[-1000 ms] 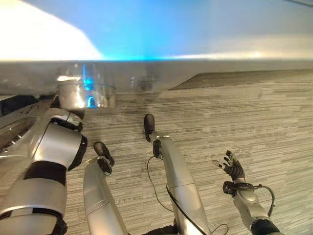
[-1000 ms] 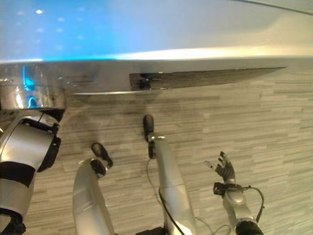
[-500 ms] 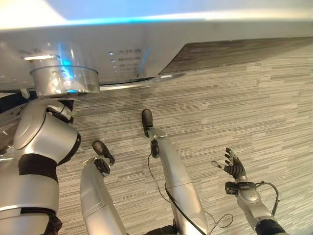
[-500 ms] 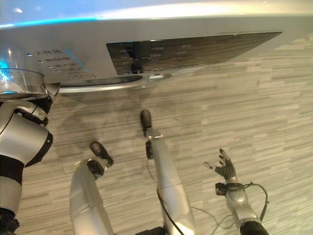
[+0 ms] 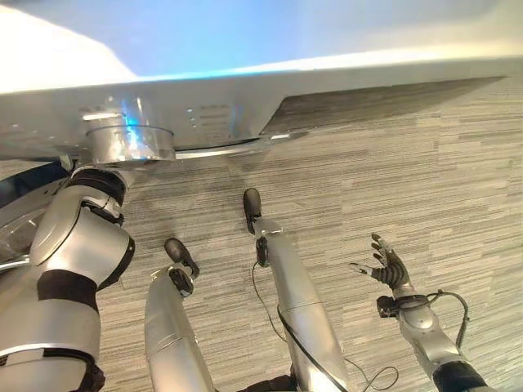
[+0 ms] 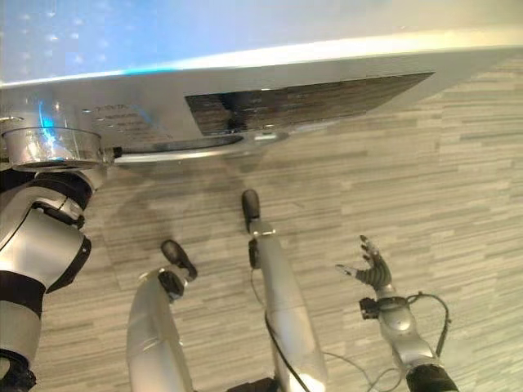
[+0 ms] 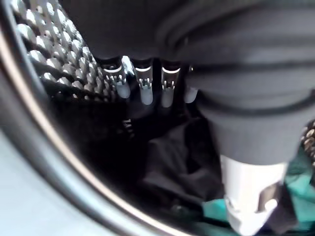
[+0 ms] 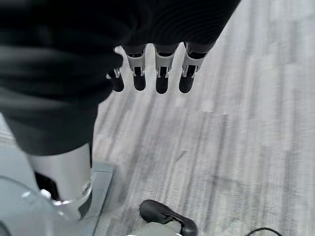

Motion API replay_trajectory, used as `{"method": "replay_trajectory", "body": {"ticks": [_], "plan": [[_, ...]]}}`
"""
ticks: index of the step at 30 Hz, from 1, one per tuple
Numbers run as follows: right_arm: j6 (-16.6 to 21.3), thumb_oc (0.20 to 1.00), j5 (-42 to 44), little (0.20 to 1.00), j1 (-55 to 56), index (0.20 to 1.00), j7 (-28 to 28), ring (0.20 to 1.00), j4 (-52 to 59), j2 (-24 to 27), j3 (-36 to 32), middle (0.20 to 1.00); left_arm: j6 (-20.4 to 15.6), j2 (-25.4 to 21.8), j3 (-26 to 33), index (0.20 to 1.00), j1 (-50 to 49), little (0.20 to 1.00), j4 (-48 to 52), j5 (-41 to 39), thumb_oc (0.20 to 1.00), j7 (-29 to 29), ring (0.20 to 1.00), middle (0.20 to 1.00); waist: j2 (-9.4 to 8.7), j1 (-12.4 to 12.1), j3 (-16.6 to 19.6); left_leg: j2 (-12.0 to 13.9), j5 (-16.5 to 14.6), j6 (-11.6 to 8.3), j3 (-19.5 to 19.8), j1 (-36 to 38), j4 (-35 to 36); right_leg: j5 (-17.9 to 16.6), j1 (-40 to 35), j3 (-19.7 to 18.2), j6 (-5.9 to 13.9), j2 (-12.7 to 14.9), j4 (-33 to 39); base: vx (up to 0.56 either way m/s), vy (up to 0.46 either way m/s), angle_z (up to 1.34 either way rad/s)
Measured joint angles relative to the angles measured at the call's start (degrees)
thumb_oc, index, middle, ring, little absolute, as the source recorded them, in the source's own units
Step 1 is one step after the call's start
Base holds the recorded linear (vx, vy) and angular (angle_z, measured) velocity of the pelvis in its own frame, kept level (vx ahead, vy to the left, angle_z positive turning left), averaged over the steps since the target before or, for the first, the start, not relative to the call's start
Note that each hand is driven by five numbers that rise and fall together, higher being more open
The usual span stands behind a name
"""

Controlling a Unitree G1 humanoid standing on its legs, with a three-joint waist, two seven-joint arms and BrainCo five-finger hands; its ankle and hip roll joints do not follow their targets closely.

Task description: Grab the laundry basket,head to the washer,open it,put in the laundry and shut it.

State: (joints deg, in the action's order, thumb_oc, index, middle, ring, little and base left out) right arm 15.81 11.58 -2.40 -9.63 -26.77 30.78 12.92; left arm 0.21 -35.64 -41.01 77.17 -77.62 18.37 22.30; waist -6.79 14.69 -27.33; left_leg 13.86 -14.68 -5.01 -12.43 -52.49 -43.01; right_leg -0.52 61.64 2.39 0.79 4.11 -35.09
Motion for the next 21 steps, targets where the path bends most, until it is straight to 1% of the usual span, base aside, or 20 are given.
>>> {"method": "replay_trajectory", "body": {"ticks": [1,2,3,4,6,9,10,12,13,15,17,19,21], "plan": [[-0.47,1.000,-0.69,1.000,0.14,1.000,0.03,1.000,-0.28,0.01,0.22,1.000,-0.01,0.03,0.17,1.000,-1.13,1.000,-0.08,-0.41,1.000,-0.01,1.000,1.000,0.04,0.23,-0.02,-0.11,0.24,-0.11,-0.09,1.20,0.91,-0.15,-1.08,0.01,-0.17,-0.03,0.51,0.00,0.000,0.00],[-0.75,1.000,-1.06,1.000,0.12,1.000,0.07,1.000,-0.41,-0.02,0.28,1.000,-0.50,0.25,4.03,1.000,-2.50,1.000,0.85,-2.09,1.000,0.12,1.000,1.000,0.13,0.13,-0.07,-0.45,0.57,-0.21,-0.25,2.31,2.12,-0.11,-1.95,0.00,-0.02,0.11,1.19,0.02,-0.009,0.04],[-1.01,1.000,-1.24,1.000,0.08,1.000,0.07,1.000,-1.26,-0.03,0.85,1.000,-0.77,1.58,8.17,1.000,-4.16,1.000,2.02,-4.24,1.000,0.75,1.000,1.000,0.16,0.10,-0.08,-0.78,1.38,-0.30,-0.66,3.91,3.84,-0.51,-3.24,-0.12,-0.07,0.24,2.34,0.01,-0.009,0.06],[-0.97,1.000,-1.42,1.000,0.06,1.000,0.14,1.000,-2.18,-0.13,1.64,1.000,-0.90,2.93,11.08,1.000,-5.84,1.000,1.98,-6.34,1.000,1.08,1.000,1.000,0.38,0.05,-0.06,-1.12,1.88,-0.46,-0.67,5.70,5.39,-0.87,-4.88,0.01,-0.35,0.31,3.25,0.02,-0.009,0.08],[-0.93,1.000,-1.72,1.000,0.26,1.000,0.20,1.000,-3.59,-0.42,2.58,1.000,-1.24,3.68,11.32,1.000,-7.88,1.000,1.68,-9.59,1.000,1.53,1.000,1.000,1.12,-0.05,0.58,-1.34,2.12,-0.66,-0.48,7.27,6.78,-0.43,-6.25,0.21,-0.18,0.30,3.73,0.02,-0.012,0.06],[-1.09,1.000,-1.82,1.000,-0.09,1.000,0.20,1.000,-6.14,-0.87,3.13,1.000,-1.46,4.29,12.75,1.000,-9.26,1.000,2.66,-11.78,1.000,2.30,1.000,1.000,1.63,-0.34,0.42,-1.85,2.66,-0.81,-0.70,8.71,8.38,-0.37,-7.11,0.31,-0.31,0.61,3.99,0.03,-0.020,0.02],[-1.11,1.000,-1.82,1.000,-0.48,1.000,0.11,1.000,-7.90,-1.38,3.14,1.000,-1.83,4.38,14.01,1.000,-11.29,1.000,4.59,-11.97,1.000,2.77,1.000,1.000,1.85,-0.36,0.29,-2.07,2.92,-0.88,-0.68,9.82,9.34,-0.16,-7.94,0.47,-0.29,0.80,4.18,0.02,-0.029,0.08],[-1.37,1.000,-1.89,1.000,-0.52,1.000,0.05,1.000,-10.62,-1.66,4.01,1.000,-3.20,5.52,14.01,1.000,-14.42,1.000,7.05,-13.50,1.000,2.83,1.000,1.000,2.19,-0.58,0.12,-2.57,3.56,-1.20,-0.64,12.77,11.52,0.22,-10.41,0.72,-0.44,1.06,4.74,0.03,-0.023,0.11],[-1.43,1.000,-1.92,1.000,-0.46,1.000,0.04,1.000,-11.78,-1.89,4.12,1.000,-3.32,6.82,15.21,1.000,-15.68,1.000,7.68,-13.90,1.000,2.96,1.000,1.000,2.41,-0.73,0.03,-2.77,3.90,-1.32,-0.52,14.42,12.79,0.46,-11.94,1.06,-0.43,1.15,5.45,0.02,-0.010,0.10],[-1.52,1.000,-1.92,1.000,-0.45,1.000,-0.19,1.000,-12.97,-2.07,4.10,1.000,-3.47,8.19,15.14,1.000,-19.12,1.000,9.75,-13.77,1.000,3.65,1.000,1.000,2.61,-1.24,-0.04,-3.59,5.10,-1.56,-0.54,18.11,15.84,0.71,-14.56,1.33,-0.63,1.58,6.00,0.02,-0.037,0.12],[-1.61,1.000,-1.92,1.000,-0.54,1.000,-0.26,1.000,-13.61,-1.96,4.14,1.000,-3.69,11.16,15.82,1.000,-20.65,1.000,9.25,-13.85,1.000,3.70,1.000,1.000,3.57,-1.44,-0.61,-4.08,5.82,-1.70,-0.21,21.53,18.18,0.71,-17.45,1.99,-0.70,2.00,6.27,-0.03,-0.042,0.12],[-1.61,1.000,-1.96,1.000,-0.75,1.000,-0.34,1.000,-13.83,-2.09,5.00,1.000,-3.63,11.92,16.03,1.000,-23.22,1.000,9.15,-13.87,1.000,3.75,1.000,1.000,3.81,-1.51,-0.69,-4.33,6.24,-1.89,0.20,24.09,19.69,0.91,-19.52,2.58,-0.99,2.22,6.27,-0.08,-0.047,0.05],[-1.90,1.000,-1.94,1.000,-0.73,1.000,-0.55,1.000,-15.63,-2.39,5.19,1.000,-3.82,13.56,16.19,1.000,-24.97,1.000,10.96,-13.88,1.000,4.72,1.000,1.000,4.14,-1.76,-0.76,-5.18,7.33,-1.89,0.86,25.83,21.36,1.17,-20.87,3.03,-1.39,2.87,6.26,-0.02,-0.027,0.17]]}}
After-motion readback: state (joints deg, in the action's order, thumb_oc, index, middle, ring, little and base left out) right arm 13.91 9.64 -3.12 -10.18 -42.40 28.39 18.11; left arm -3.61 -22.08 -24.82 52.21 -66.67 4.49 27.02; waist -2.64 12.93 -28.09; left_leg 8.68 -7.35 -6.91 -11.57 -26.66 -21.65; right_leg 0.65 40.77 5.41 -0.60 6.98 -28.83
